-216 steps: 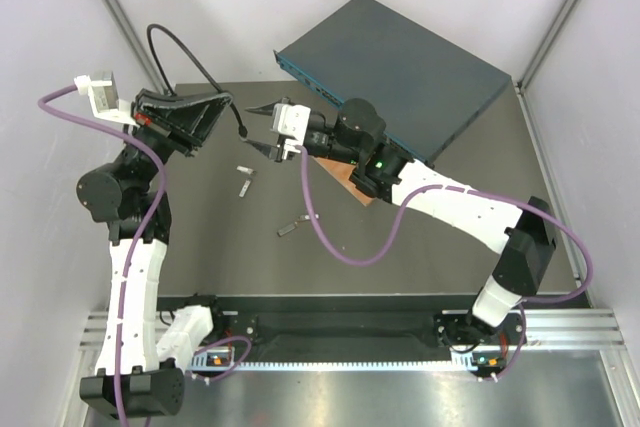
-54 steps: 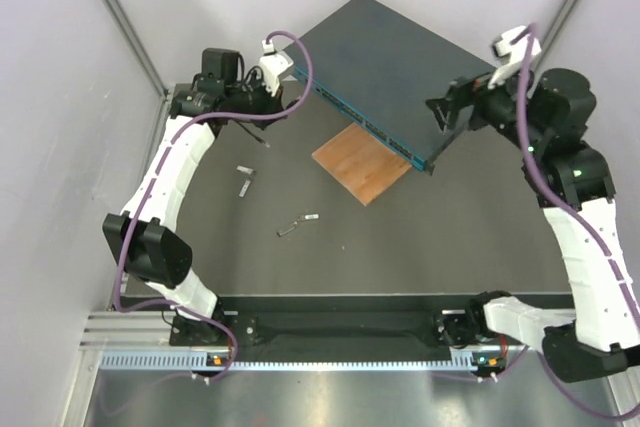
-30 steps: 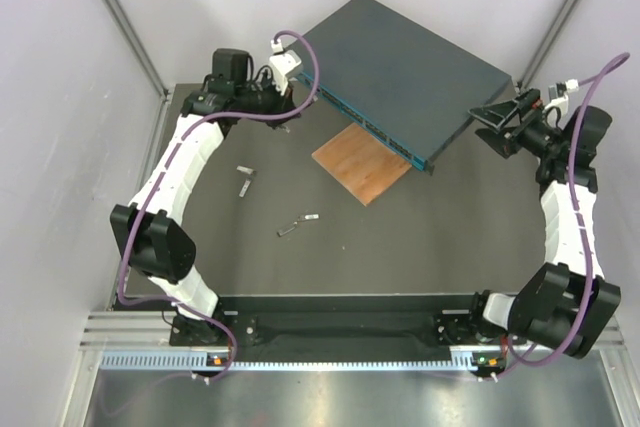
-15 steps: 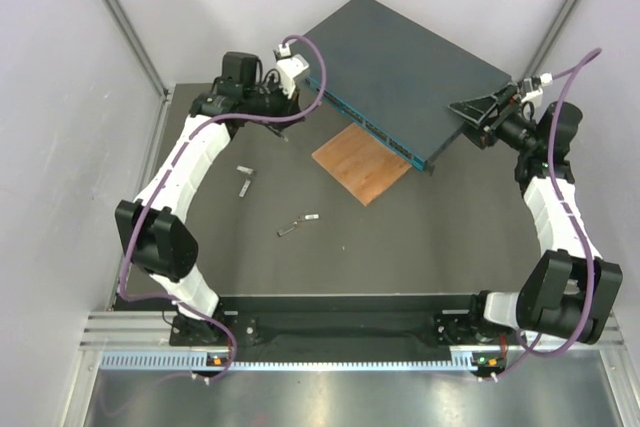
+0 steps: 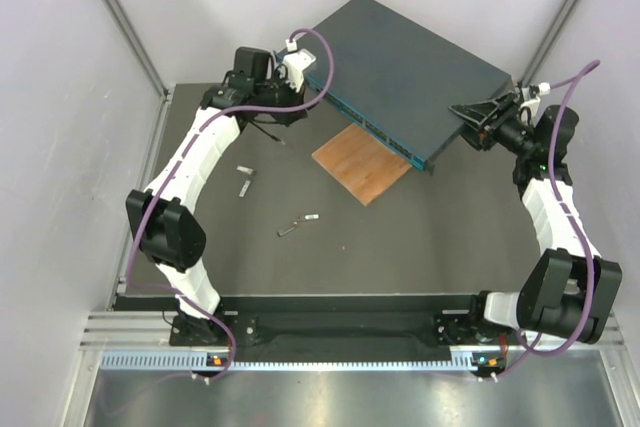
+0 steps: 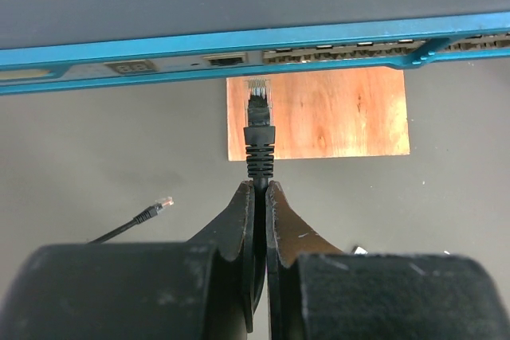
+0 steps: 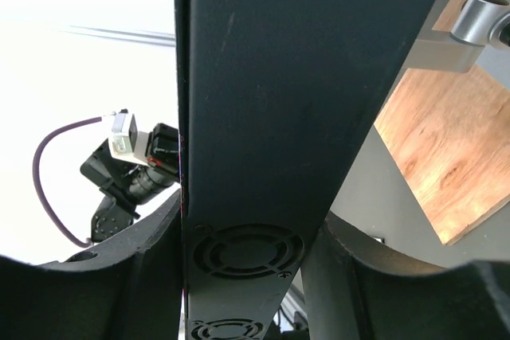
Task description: Insert the plug into the switch port
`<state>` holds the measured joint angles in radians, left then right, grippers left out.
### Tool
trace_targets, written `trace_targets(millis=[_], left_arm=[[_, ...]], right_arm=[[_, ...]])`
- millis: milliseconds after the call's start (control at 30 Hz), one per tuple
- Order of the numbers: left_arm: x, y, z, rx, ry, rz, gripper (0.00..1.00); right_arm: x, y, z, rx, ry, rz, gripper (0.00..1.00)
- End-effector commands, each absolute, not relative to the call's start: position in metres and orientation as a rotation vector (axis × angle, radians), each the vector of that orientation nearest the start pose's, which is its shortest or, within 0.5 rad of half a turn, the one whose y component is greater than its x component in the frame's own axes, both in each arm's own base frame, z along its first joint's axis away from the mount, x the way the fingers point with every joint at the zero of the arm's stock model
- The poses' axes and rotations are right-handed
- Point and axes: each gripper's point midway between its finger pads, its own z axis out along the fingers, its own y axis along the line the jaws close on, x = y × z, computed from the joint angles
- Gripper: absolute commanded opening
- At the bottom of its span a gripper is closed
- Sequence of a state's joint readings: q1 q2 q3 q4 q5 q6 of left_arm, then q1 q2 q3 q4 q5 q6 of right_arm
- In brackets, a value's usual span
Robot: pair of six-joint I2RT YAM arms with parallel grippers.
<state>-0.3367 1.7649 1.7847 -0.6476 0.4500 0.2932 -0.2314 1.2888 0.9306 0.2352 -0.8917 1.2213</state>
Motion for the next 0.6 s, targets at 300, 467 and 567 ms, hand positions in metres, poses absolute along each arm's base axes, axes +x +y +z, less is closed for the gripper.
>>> trace_targets(millis=[300, 467, 567], left_arm=[[0.439, -0.217, 0.311, 0.828, 1.904, -0.476, 0.00], [0.438, -0.217, 0.318, 0.824, 1.895, -0.476, 0.00], [0.438, -0.216, 0.321, 0.822, 1.890, -0.472, 0.00]], right_arm=[[0.379, 0.083, 0.319, 0.376, 1.730, 1.323, 0.00], [0.379, 0.083, 0.317, 0.376, 1.735, 1.320, 0.00], [0.380, 0.083, 0.317, 0.373, 1.733, 1.321, 0.00]])
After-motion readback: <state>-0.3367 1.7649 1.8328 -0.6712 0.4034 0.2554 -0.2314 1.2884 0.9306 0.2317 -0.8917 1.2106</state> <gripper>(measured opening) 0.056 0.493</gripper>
